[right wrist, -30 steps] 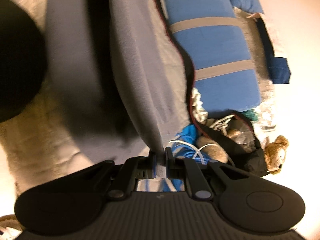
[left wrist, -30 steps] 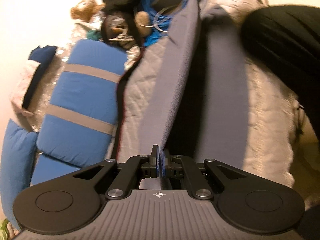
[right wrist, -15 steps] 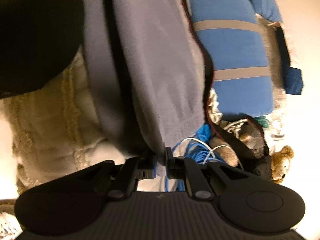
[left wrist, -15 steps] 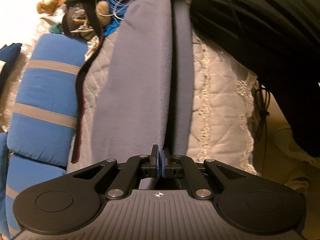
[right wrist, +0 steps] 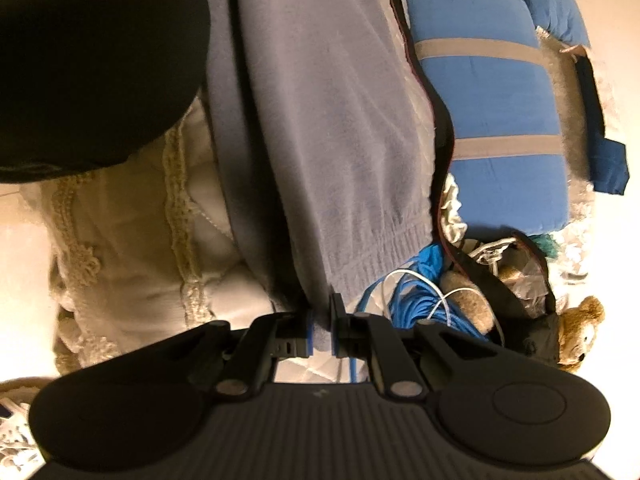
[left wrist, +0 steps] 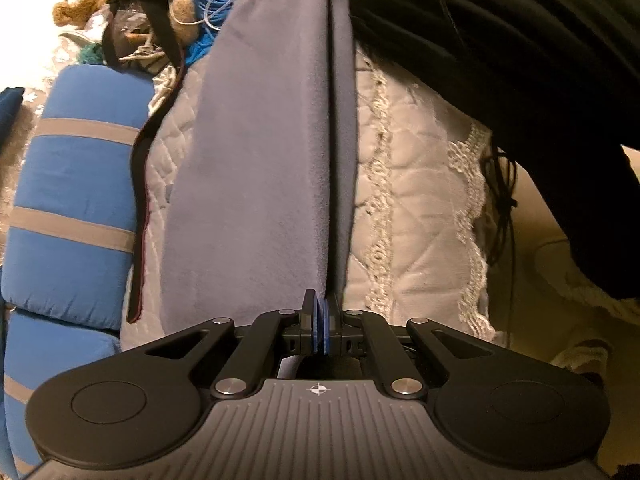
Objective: Fold clothes
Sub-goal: 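Lift the sweatpants with both tools and fold them over, then lay the folded sweatpants on the bed and open both tools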
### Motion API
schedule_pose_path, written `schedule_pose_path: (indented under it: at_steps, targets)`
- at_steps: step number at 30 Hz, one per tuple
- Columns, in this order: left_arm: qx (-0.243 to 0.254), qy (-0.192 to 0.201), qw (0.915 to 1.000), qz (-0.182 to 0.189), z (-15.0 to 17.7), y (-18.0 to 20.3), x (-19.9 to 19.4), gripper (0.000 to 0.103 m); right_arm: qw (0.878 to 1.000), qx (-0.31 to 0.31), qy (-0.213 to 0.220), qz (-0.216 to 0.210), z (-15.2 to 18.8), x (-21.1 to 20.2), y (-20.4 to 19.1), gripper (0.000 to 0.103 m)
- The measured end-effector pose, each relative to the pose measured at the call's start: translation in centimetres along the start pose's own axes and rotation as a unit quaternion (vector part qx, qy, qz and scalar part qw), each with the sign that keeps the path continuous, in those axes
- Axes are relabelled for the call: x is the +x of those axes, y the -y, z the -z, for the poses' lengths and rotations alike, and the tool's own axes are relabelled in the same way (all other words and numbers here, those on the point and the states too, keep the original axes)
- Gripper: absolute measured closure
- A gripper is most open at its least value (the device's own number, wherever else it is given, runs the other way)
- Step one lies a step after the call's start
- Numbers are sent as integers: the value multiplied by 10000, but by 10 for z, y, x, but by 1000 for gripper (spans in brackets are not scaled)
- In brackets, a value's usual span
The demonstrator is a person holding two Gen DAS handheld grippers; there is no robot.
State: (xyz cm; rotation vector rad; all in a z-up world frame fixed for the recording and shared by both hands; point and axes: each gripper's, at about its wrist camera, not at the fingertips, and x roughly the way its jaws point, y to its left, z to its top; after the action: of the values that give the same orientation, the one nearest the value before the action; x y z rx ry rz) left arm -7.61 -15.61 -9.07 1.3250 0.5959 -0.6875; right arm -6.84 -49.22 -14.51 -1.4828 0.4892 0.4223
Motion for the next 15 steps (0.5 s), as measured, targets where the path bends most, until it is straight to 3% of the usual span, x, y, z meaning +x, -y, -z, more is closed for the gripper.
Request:
schedule_pose_path:
  at_steps: [2, 3, 5, 6, 8, 12, 15]
  targets:
    - [93, -49, 9999, 18, 0, 4, 1, 101, 9999, 53, -84, 64, -2, 0, 2, 66]
    - [130, -80, 9999, 42, 0, 6, 2, 100, 9998, 67, -130, 141, -3, 0, 2, 61]
    - [183, -97, 9998, 24, 0, 9, 5, 96, 9994, 210, -138, 231, -4, -5, 7, 31]
    - [181, -93, 9998, 2, 1, 9, 6, 95, 9991, 359, -97, 196, -3, -10, 11, 23]
    - [103, -90, 9999, -27, 3, 8, 4, 89, 9974, 720, -10, 89, -2, -21, 21, 18]
    - [0, -136, 9996, -262, 12, 5, -6, 57, 9909, 1321, 202, 136, -6, -42, 34, 16]
    - [-101, -168, 9991, -379, 20, 3, -16, 54, 9817, 1856, 425, 55, -19, -56, 45, 15]
